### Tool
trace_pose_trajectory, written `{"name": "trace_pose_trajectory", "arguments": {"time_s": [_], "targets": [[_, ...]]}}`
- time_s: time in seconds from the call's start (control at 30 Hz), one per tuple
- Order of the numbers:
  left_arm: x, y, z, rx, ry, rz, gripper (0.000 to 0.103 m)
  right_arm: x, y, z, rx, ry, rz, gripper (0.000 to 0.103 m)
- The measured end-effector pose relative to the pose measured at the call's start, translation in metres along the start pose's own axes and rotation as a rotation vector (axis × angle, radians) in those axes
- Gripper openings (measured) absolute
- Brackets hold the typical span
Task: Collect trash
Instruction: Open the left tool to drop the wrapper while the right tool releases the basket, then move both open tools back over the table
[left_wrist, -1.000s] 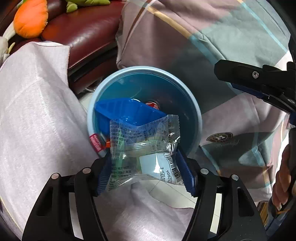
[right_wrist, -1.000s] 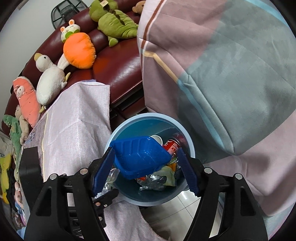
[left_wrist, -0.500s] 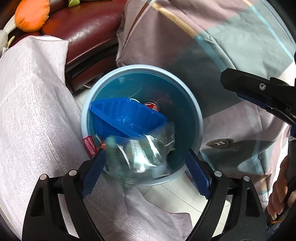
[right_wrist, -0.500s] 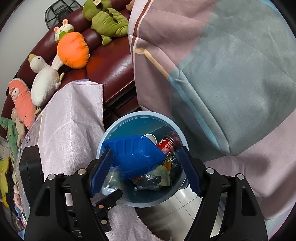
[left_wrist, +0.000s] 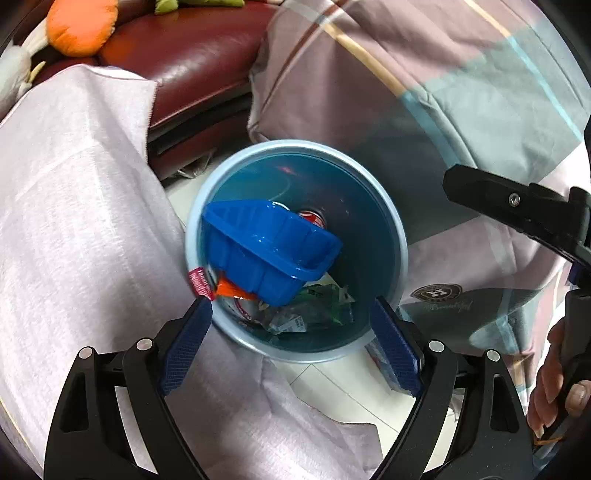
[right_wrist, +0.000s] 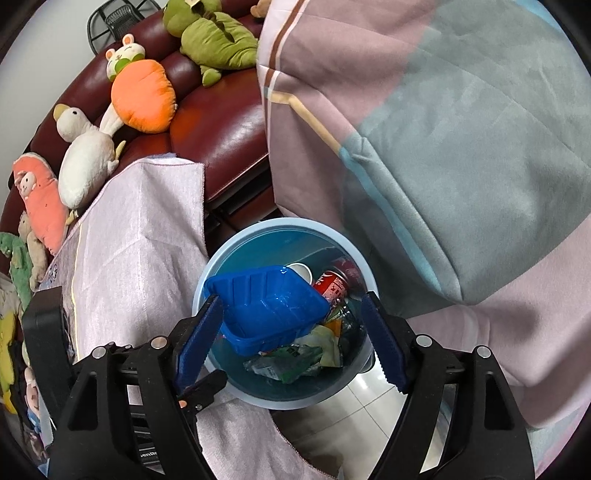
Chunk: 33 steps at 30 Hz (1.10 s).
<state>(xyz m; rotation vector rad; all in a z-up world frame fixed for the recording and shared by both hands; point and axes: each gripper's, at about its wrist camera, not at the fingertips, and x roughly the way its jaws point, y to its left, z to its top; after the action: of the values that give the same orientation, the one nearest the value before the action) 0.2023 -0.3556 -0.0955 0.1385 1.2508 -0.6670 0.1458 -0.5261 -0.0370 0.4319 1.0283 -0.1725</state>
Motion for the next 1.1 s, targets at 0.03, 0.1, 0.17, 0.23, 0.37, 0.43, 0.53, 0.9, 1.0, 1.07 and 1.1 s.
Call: {"name": "trace_pose_trajectory", "arguments": {"time_s": [0.03,0.1,0.17,0.23,0.37,0.43,0.53,0.9,1.0,1.07,1.1], "targets": [[-0.004,0.003,-0.001,-0.008,-0.005,0.001,0.088,-0.001,0.003,0.0,-0.004,0.002,0.002,0.075],[-0.013,0.009,-0.005,-0.025,-0.018,0.008,0.089,-0.004,0.008,-0.001,-0.012,0.004,0.001,0.076],[-0.022,0.015,-0.008,-0.036,-0.033,0.016,0.09,-0.007,0.014,-0.004,-0.019,0.006,0.002,0.076],[-0.033,0.022,-0.012,-0.05,-0.049,0.024,0.09,-0.011,0.021,-0.006,-0.027,0.007,0.0,0.076],[-0.056,0.043,-0.024,-0.08,-0.082,0.037,0.091,-0.019,0.039,-0.011,-0.051,0.005,0.005,0.076],[-0.067,0.052,-0.032,-0.092,-0.095,0.047,0.091,-0.024,0.053,-0.015,-0.068,0.003,0.01,0.076],[-0.085,0.072,-0.045,-0.116,-0.12,0.066,0.091,-0.028,0.072,-0.02,-0.091,0.002,0.021,0.076],[-0.15,0.177,-0.108,-0.284,-0.201,0.125,0.091,-0.028,0.18,-0.047,-0.237,0.04,0.06,0.076],[-0.168,0.215,-0.131,-0.364,-0.229,0.132,0.091,-0.025,0.216,-0.056,-0.295,0.056,0.066,0.076],[-0.182,0.242,-0.148,-0.417,-0.252,0.138,0.091,-0.022,0.242,-0.062,-0.335,0.069,0.073,0.076],[-0.186,0.25,-0.154,-0.432,-0.259,0.141,0.091,-0.02,0.253,-0.065,-0.351,0.074,0.077,0.076]]}}
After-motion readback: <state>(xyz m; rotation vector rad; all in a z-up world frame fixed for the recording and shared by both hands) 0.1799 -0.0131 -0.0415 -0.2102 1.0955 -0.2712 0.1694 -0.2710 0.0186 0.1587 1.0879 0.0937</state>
